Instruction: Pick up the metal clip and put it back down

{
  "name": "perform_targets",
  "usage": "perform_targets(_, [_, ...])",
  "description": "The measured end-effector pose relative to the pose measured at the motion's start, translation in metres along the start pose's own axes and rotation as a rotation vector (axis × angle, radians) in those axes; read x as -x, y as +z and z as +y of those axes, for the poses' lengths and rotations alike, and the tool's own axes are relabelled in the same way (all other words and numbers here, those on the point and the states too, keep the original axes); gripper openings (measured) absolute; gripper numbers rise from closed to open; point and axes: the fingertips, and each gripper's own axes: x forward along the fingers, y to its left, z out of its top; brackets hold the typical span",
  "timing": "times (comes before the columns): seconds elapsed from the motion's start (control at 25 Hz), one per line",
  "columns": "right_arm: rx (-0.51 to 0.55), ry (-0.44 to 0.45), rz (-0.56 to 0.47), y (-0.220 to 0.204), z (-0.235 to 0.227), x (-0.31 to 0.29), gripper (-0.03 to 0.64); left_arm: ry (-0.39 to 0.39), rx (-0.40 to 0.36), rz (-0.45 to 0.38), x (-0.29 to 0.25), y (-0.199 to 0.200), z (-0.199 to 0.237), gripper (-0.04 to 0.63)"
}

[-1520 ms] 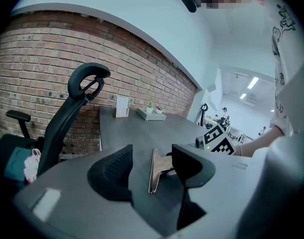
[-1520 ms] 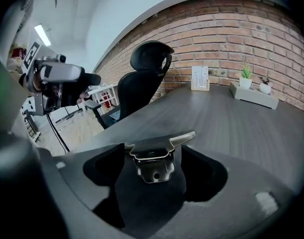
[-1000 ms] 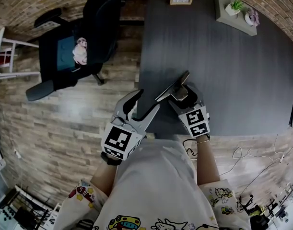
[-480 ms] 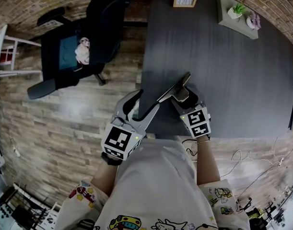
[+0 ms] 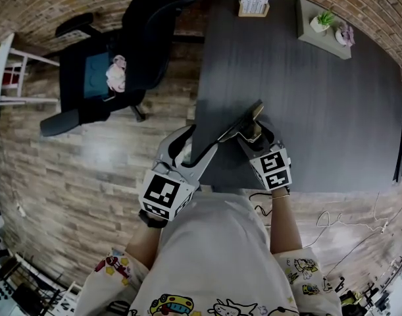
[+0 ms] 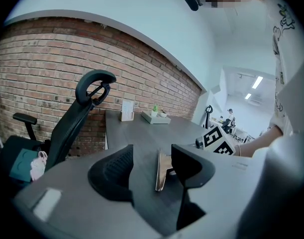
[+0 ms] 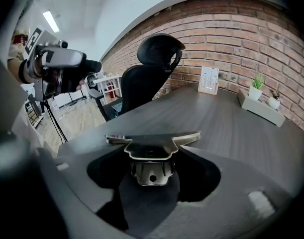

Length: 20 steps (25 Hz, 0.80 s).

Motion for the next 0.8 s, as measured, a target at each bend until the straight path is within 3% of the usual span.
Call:
perform_targets(0.36, [0.007, -0.037, -0.075, 0.032, -0.014, 0.022, 0.284, 0.003, -0.028, -0.045, 0.000, 0.021, -0.001, 0.235])
perform_targets(0.8, [0.002, -0.100, -0.250, 0.095, -0.043, 0.063, 0.284, 0.025, -0.068, -0.140, 0.001, 0.068, 0.010, 0.189])
